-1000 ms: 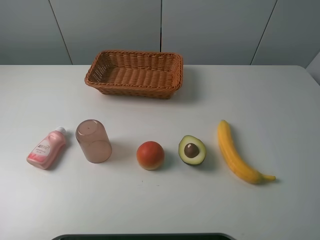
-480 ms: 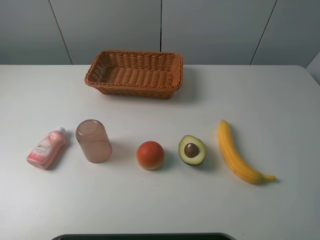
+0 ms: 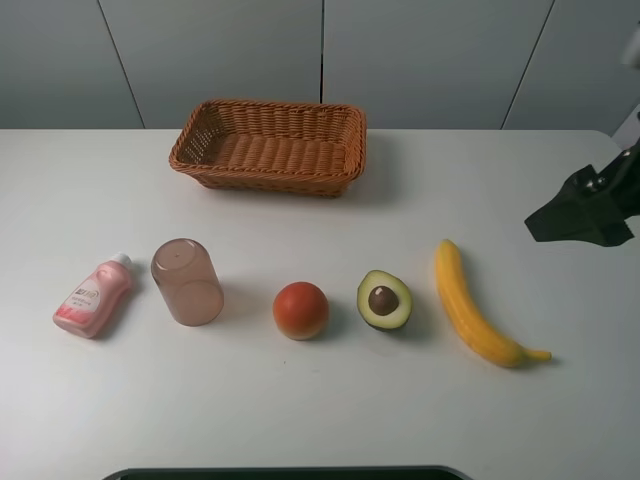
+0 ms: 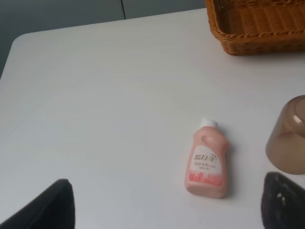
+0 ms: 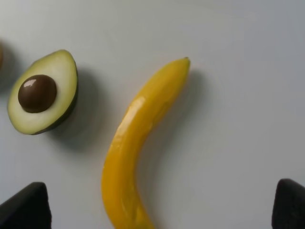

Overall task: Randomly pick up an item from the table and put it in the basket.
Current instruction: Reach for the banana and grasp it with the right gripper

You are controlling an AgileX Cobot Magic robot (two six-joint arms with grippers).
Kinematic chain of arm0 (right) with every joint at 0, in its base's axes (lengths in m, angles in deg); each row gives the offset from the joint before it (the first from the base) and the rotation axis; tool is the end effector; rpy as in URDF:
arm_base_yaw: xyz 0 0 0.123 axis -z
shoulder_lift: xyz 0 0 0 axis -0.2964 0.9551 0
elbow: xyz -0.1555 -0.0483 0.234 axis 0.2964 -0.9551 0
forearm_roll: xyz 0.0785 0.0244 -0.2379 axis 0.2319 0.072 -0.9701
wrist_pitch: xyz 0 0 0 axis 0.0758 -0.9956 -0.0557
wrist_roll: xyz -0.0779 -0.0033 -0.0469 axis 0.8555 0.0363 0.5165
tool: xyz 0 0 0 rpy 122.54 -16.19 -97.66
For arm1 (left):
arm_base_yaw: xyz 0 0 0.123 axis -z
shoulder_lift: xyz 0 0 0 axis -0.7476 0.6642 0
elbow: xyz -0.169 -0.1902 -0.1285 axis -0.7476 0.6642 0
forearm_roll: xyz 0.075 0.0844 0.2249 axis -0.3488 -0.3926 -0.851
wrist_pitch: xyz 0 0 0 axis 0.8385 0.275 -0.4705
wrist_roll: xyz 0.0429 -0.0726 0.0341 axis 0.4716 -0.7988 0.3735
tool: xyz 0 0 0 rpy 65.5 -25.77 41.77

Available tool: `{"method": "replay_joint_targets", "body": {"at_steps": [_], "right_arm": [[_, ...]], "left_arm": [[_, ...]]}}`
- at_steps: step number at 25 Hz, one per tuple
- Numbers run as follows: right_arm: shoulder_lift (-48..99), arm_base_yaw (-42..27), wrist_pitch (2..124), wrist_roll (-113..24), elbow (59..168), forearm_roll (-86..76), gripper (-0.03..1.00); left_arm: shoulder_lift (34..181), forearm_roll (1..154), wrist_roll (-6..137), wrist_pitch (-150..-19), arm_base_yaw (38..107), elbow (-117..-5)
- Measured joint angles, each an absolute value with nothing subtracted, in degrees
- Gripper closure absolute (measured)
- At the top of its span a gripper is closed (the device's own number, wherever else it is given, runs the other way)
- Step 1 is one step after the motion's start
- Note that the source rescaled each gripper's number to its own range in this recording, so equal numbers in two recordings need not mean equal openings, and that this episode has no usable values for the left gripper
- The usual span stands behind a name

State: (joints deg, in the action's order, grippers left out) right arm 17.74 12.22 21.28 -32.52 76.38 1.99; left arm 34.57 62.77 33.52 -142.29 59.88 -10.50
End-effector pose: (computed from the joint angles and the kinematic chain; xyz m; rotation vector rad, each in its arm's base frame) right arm 0.1936 0.0358 0.2595 -0.7585 2.6078 0.1836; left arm -0.0068 0.0027 0.2784 0.2398 2.0422 -0.0856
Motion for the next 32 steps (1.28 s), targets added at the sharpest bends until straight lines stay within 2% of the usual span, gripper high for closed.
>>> {"method": "replay_joint_targets", "body": {"at_steps": [9,18,32], "right_arm": [[37.59,4.34,24.76,-31.32,76.43,-0.28,-0.03],[47.86,3.96,30.10,-37.07,76.51,-0.08,-0.03],[55.68,3.10,35.59,-40.62,76.43,3.81,-0.03]], "left_arm": [[34.57,62.77,33.52,-142.29,59.88,-10.50],[34.57,62.77,33.52,-142.29,59.88,-10.50],[34.57,62.77,33.52,-142.29,59.88,-10.50]]}}
